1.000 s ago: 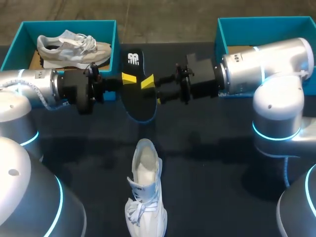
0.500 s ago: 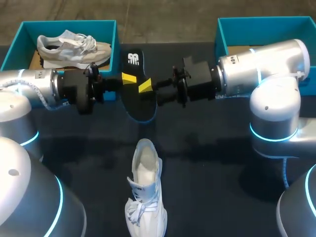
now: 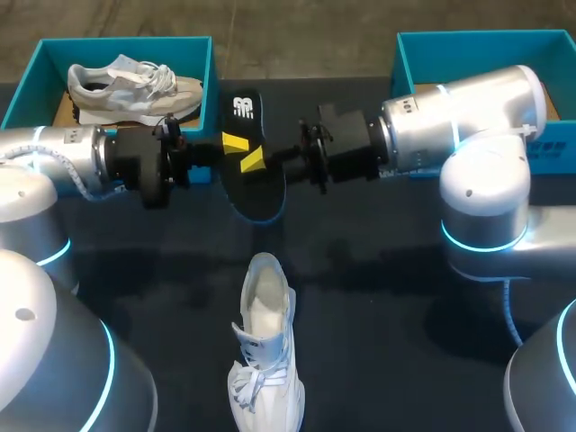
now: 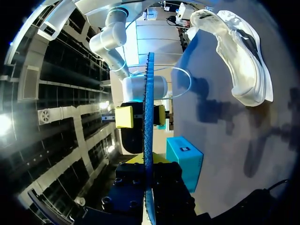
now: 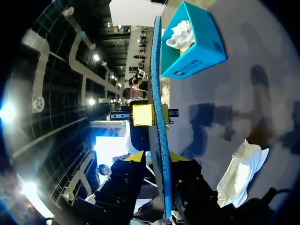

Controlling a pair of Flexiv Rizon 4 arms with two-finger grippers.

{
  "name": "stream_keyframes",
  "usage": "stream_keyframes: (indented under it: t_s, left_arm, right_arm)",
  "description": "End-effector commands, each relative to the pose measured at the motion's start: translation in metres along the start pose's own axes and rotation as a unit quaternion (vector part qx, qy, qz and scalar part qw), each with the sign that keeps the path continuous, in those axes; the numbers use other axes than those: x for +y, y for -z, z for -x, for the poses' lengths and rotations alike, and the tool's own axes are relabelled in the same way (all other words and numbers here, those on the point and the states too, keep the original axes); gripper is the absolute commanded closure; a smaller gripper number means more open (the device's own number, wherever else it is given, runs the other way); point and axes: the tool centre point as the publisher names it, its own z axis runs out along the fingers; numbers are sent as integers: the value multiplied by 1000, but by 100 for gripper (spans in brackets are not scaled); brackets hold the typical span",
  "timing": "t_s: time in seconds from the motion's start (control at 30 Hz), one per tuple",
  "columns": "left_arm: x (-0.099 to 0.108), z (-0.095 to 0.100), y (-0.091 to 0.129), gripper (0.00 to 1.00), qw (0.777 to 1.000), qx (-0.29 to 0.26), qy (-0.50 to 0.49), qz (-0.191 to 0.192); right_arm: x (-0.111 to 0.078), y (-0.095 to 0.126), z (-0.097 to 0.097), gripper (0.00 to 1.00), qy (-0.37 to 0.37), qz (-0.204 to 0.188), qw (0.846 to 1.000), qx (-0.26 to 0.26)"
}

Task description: Take the shoe out of the shoebox, open the shoe tongue, remove and reinsert the insole, then place the shoe into the shoebox

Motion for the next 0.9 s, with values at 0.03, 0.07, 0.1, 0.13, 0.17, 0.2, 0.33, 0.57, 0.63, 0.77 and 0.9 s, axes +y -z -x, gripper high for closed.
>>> stream_keyframes:
  t_s: [0.03,0.07,0.1,0.13,0.17,0.2,0.33,0.57,0.63,0.77,0.9]
  left_arm:
    - [0,0,-1,100,1000,0,-1,1]
    - [0,0,-1,100,1000,0,-1,1]
    - [0,0,-1,100,1000,0,-1,1]
    - [0,0,-1,100,1000,0,-1,1]
    - [0,0,-1,100,1000,0,-1,1]
    - [0,0,-1,100,1000,0,-1,1]
    - [0,0,-1,100,1000,0,-1,1]
    - [0,0,-1,100,1000,0,-1,1]
    - [0,0,-1,100,1000,0,-1,1]
    - [0,0,-1,100,1000,0,-1,1]
    - [0,0,-1,100,1000,0,-1,1]
  right_arm:
    - [-1,-1,1,74,0,2,1000,0]
    - [-1,-1,1,74,0,3,1000,0]
    - [-1,0,1,72,0,4,1000,0]
    - [-1,0,1,71,0,5,1000,0]
    - [0,2,1,70,0,6,1000,-1]
    - [0,2,1,70,0,7,1000,-2]
    - [1,6,1,72,-1,8,1000,-6]
    - [3,9,2,81,-2,6,1000,-9]
    - [4,9,2,85,-1,5,1000,-8]
    - [5,11,3,88,3,2,1000,-6]
    - [5,11,3,89,7,0,1000,-5]
